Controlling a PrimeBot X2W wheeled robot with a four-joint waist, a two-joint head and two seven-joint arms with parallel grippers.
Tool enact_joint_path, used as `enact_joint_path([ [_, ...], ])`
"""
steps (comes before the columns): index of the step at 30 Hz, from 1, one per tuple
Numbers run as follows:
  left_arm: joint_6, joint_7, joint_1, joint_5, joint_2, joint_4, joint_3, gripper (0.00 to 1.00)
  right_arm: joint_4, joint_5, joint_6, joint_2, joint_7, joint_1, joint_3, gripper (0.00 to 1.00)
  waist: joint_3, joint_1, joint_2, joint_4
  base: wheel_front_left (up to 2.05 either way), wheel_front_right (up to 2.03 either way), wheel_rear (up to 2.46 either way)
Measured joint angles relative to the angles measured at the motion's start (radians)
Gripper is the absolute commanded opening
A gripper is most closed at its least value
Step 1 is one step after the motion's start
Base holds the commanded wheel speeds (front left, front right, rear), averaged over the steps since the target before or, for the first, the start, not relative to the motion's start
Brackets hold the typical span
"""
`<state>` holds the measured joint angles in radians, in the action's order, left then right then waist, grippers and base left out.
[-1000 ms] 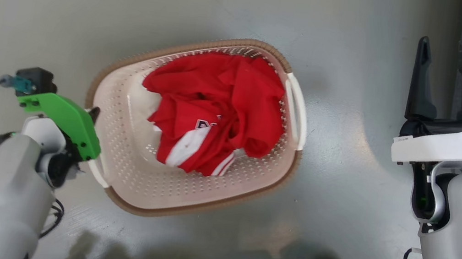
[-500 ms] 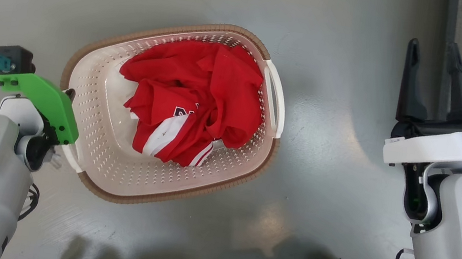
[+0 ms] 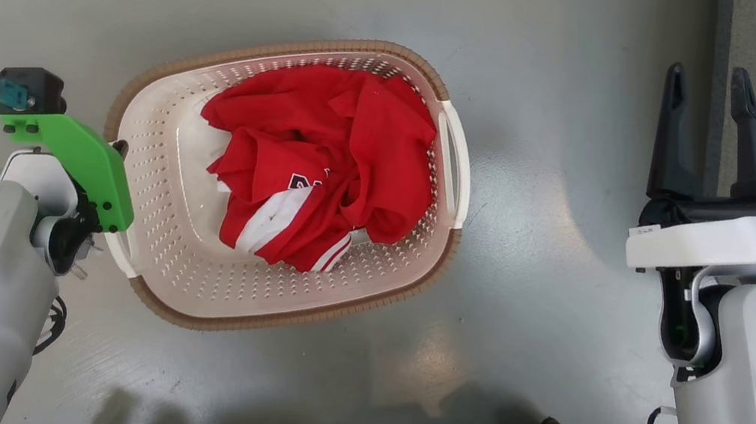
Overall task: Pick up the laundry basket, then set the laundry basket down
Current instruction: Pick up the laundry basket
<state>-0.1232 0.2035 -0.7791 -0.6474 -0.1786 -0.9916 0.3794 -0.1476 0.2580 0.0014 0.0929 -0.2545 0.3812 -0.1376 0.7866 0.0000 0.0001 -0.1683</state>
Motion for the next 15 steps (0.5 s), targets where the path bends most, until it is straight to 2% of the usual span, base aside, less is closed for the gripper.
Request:
enact_joint_path([
  [6, 0.000, -0.026, -0.006, 0.002, 0.001, 0.000, 0.016, 0.00, 0.001, -0.004, 0.007, -0.001, 0.000, 0.002, 0.001, 1.00, 0.004, 0.0000, 0.0000, 0.001, 0.00, 0.00, 0.00],
  [8, 0.000, -0.035, -0.006, 0.002, 0.002, 0.001, 0.017, 0.04, 0.001, -0.006, 0.008, -0.001, 0.000, 0.002, 0.001, 1.00, 0.005, 0.0000, 0.0000, 0.001, 0.00, 0.00, 0.00],
  [9, -0.001, -0.039, -0.006, 0.001, 0.002, 0.001, 0.017, 0.13, 0.001, -0.006, 0.010, -0.002, 0.000, 0.002, 0.001, 1.00, 0.006, 0.0000, 0.0000, 0.001, 0.00, 0.00, 0.00],
  [10, -0.001, -0.043, -0.006, 0.001, 0.002, 0.000, 0.019, 0.44, 0.001, -0.006, 0.010, -0.002, 0.000, 0.002, 0.001, 1.00, 0.006, 0.0000, 0.0000, 0.001, 0.00, 0.00, 0.00],
  [11, -0.001, -0.054, -0.007, 0.001, 0.002, 0.001, 0.021, 0.90, 0.001, -0.006, 0.010, -0.002, 0.000, 0.002, 0.001, 1.00, 0.007, 0.0000, 0.0000, 0.002, 0.00, 0.00, 0.00],
  [12, -0.001, -0.070, -0.008, 0.001, 0.002, 0.001, 0.019, 1.00, 0.001, -0.007, 0.010, -0.003, 0.000, 0.002, 0.002, 1.00, 0.008, 0.0000, 0.0000, 0.002, 0.00, 0.00, 0.00],
  [15, -0.001, -0.091, -0.023, 0.001, 0.002, 0.001, 0.019, 1.00, 0.000, -0.013, 0.011, -0.006, 0.000, 0.003, 0.003, 1.00, 0.010, 0.0000, 0.0000, 0.003, 0.00, 0.00, 0.00],
])
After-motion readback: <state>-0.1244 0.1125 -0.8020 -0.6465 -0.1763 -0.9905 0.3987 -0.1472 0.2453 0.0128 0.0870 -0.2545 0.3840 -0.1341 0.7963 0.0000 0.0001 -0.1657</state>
